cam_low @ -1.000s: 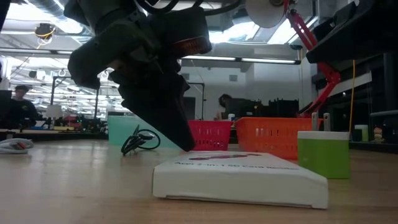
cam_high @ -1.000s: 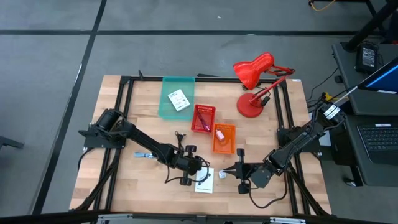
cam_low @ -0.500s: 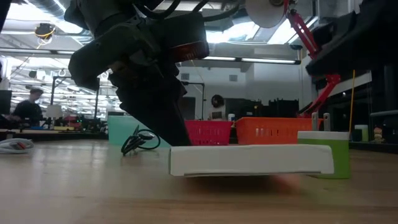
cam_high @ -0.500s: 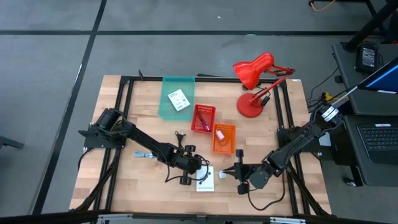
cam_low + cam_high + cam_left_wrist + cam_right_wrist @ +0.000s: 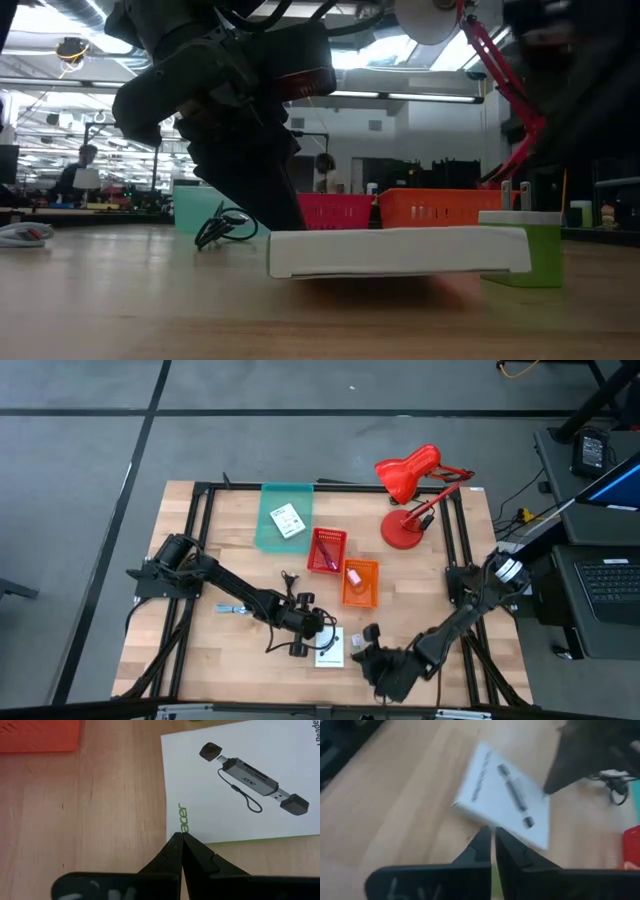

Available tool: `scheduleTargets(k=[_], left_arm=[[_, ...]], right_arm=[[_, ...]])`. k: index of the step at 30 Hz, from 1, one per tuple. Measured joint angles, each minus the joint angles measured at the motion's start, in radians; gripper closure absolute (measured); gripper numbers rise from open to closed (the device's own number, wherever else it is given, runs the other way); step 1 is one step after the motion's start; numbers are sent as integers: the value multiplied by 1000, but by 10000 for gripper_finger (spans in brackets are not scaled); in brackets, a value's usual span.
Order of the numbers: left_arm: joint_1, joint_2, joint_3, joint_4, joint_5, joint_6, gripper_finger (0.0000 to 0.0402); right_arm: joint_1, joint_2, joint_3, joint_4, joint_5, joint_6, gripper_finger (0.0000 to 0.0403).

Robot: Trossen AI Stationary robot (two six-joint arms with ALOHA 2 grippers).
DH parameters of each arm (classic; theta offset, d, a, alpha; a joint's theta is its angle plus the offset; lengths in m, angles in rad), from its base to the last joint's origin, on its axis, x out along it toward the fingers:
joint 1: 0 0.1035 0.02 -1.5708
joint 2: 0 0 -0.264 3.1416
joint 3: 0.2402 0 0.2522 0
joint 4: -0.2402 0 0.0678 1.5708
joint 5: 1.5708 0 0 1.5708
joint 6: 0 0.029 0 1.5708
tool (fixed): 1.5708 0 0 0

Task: Pick and place items into bin
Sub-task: Put the left white card reader box into the blue bin

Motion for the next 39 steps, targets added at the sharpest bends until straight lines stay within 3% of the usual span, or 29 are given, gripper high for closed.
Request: scheduleTargets(k=[6, 13, 18, 30, 39], left_arm=[[0, 0, 0, 0, -1, 0, 400], [0, 1, 0, -1, -1, 1, 400], [0, 1, 0, -2, 4, 9, 400], [1, 1, -1, -1, 12, 10, 400], [0, 2, -1, 0, 13, 11, 400]], right_arm=[[59, 81, 151, -204, -17, 49, 346], [52, 105, 181, -209, -10, 53, 274], [19, 144, 181, -119, -4, -15, 242], [10, 238, 181, -52, 112, -129, 234], [10, 259, 181, -40, 126, -134, 234]])
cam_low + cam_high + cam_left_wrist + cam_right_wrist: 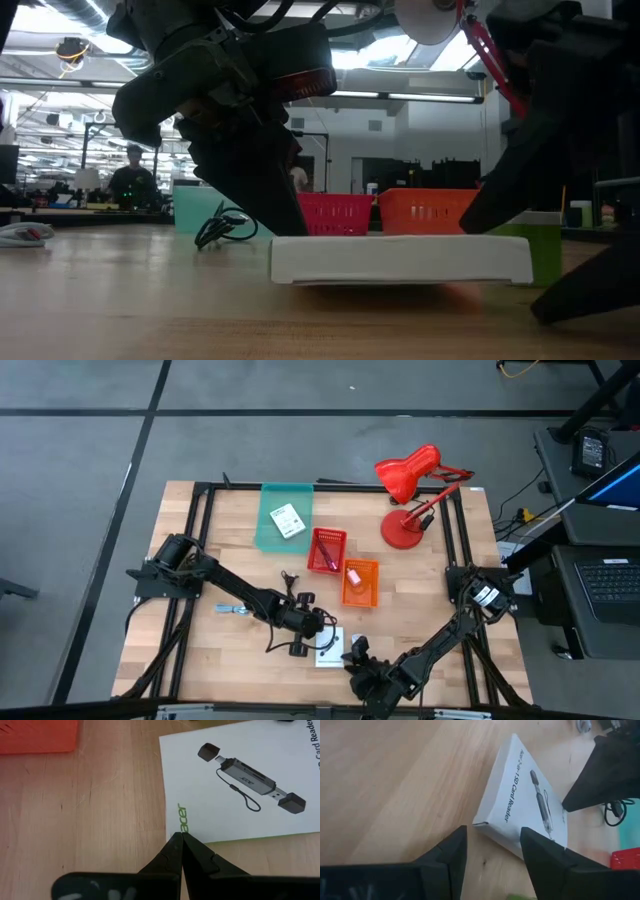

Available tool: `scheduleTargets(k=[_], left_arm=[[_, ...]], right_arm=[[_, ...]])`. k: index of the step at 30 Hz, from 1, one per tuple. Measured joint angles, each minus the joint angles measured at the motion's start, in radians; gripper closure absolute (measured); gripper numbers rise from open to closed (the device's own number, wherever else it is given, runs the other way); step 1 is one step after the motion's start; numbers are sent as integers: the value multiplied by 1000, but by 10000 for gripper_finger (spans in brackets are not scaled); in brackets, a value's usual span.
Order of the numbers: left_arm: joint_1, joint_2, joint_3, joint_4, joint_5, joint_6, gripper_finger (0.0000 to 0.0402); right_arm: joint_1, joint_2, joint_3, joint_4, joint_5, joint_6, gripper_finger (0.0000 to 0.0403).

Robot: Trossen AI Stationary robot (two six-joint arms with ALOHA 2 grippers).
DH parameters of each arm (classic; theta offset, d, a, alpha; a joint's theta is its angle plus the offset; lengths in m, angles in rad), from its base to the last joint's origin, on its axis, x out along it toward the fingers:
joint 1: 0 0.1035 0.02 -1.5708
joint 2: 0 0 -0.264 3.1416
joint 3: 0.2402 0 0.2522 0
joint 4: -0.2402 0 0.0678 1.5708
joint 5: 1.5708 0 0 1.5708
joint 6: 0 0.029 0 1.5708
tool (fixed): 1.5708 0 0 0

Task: Pick and place items into bin
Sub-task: Put the left white card reader box into the blue bin

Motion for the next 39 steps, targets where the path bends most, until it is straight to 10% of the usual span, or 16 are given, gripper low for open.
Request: scheduleTargets(k=[28, 39], left_arm=[[0, 0, -1, -1, 0, -1, 400], [0, 0, -1, -8, -12, 21, 400]], right_arm=[[-51, 3, -1, 73, 109, -101, 237], [-88, 1, -1, 77, 129, -82, 373]])
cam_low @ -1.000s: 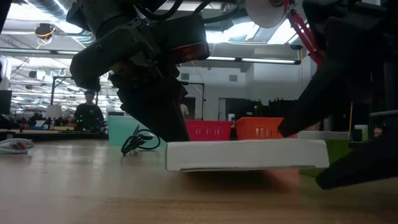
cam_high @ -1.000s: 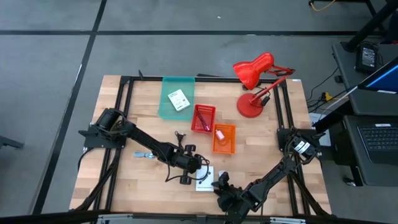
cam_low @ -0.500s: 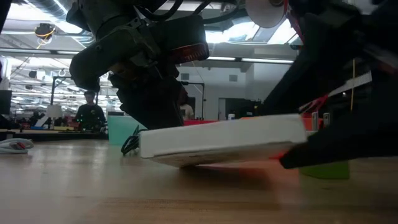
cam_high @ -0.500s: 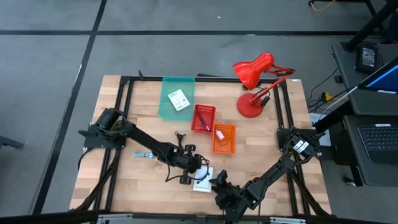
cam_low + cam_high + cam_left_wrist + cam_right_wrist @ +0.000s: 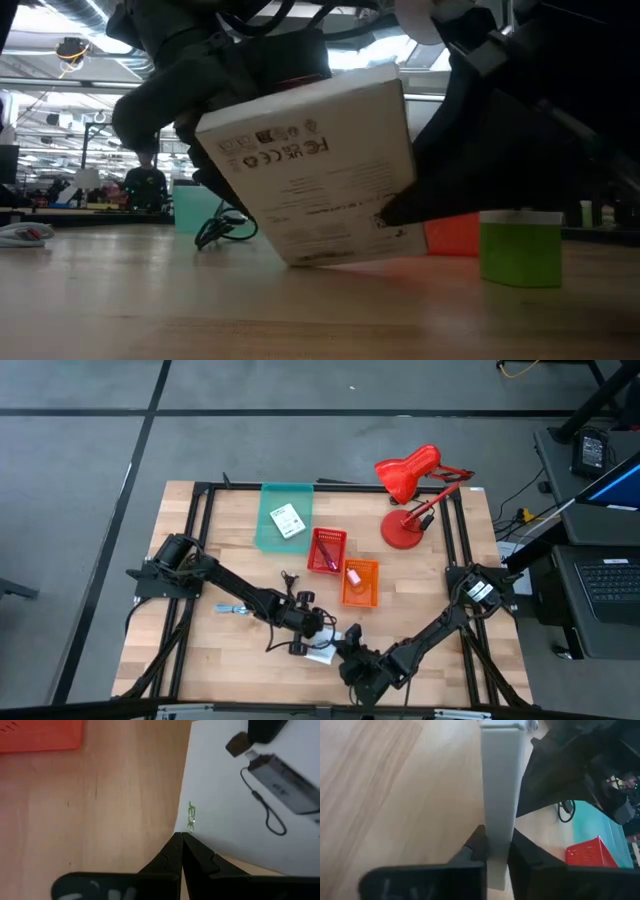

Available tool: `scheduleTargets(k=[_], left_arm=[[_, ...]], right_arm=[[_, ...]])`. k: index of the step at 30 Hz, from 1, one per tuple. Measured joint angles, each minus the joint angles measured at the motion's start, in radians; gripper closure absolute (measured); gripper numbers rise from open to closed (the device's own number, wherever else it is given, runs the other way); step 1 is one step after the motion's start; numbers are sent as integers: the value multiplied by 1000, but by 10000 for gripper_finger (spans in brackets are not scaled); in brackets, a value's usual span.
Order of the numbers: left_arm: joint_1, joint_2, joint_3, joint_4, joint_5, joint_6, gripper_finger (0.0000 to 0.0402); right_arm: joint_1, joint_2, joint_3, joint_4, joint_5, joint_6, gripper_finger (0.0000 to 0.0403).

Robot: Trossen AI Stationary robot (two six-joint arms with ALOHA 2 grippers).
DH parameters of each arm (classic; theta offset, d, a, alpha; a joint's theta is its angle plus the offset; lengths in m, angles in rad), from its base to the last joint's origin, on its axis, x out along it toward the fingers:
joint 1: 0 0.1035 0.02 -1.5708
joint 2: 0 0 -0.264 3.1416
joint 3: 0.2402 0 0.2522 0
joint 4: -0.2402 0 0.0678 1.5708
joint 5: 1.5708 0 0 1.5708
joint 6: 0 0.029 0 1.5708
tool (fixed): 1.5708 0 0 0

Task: Pick and place items into bin
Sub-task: Put the left white card reader box into the blue bin

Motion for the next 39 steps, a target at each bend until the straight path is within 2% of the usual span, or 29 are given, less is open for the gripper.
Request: scheduleTargets(k=[1, 6, 17, 26, 33, 39], left_arm=[[-1, -2, 0, -7, -7, 14, 400], [-3, -23, -5, -34, -26, 82, 400], [-63, -158, -2, -119, -139, 149, 400], [-140, -245, 0, -140, -266, 177, 400], [-177, -268, 0, -159, -285, 174, 400], [-211, -272, 0, -200, -386, 133, 400]], right_arm=[[0, 0, 0, 1, -2, 0, 383], [-1, 0, 0, 2, -6, 3, 380], [11, -9, 0, -35, 10, 11, 383], [12, -102, 0, -209, 24, 88, 383], [10, -177, -1, -215, 59, 41, 383], [9, -242, -1, -273, 95, 34, 383]])
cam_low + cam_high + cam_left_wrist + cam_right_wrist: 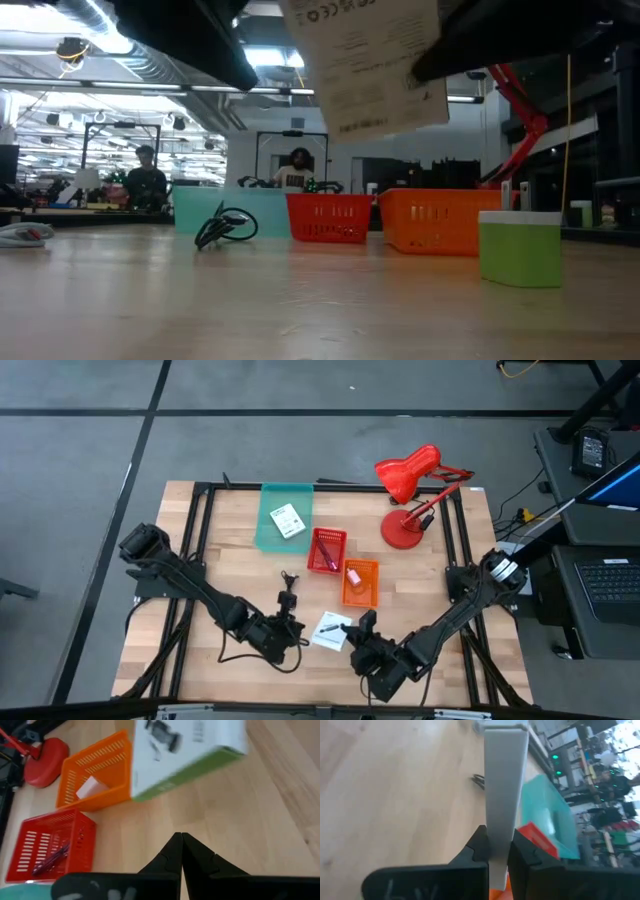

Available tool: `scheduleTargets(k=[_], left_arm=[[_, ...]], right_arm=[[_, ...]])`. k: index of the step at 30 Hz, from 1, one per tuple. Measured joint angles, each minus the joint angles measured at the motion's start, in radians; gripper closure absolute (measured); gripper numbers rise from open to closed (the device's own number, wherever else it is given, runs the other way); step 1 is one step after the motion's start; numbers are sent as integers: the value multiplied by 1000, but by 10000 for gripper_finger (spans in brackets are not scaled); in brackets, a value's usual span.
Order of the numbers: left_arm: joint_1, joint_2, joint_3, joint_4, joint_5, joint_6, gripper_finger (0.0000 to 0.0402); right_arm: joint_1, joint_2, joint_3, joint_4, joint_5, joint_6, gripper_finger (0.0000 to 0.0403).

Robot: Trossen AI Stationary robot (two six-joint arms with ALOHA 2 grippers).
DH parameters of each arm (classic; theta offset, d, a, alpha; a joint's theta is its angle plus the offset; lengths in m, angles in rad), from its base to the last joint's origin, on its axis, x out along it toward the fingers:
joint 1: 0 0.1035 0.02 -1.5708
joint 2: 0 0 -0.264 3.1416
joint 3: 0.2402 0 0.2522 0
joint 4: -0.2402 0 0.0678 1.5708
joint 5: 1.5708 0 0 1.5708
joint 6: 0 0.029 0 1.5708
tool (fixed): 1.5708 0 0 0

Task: Pick and place items into bin
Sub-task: Put the left white card reader box into the blue bin

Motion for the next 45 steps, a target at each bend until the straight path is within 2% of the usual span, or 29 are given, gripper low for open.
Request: scheduleTargets(k=[4, 9, 16, 19, 26, 31, 36, 45], left_arm=[[-27, 0, -6, 7, -26, -25, 400], [-42, 0, -78, 154, -21, -26, 400], [-38, -48, -227, 349, -22, -40, 400], [-38, -124, -304, 435, -30, -21, 400], [-38, -340, -533, 625, -94, -4, 400], [-38, -435, -653, 678, -160, 6, 400], [-38, -485, -691, 676, -229, 70, 400], [-39, -559, -691, 668, -221, 206, 400]], right_arm=[[-5, -34, -32, -2, 28, 10, 383], [-18, -65, -111, 39, 28, 46, 383], [-86, -82, -217, 302, 12, -168, 383], [-143, -82, -247, 422, -74, -245, 383], [-274, -84, -273, 632, -190, -396, 383], [-360, -84, -273, 762, -316, -420, 383], [-476, -84, -273, 883, -483, -360, 383], [-669, -83, -273, 1091, -753, -161, 383]])
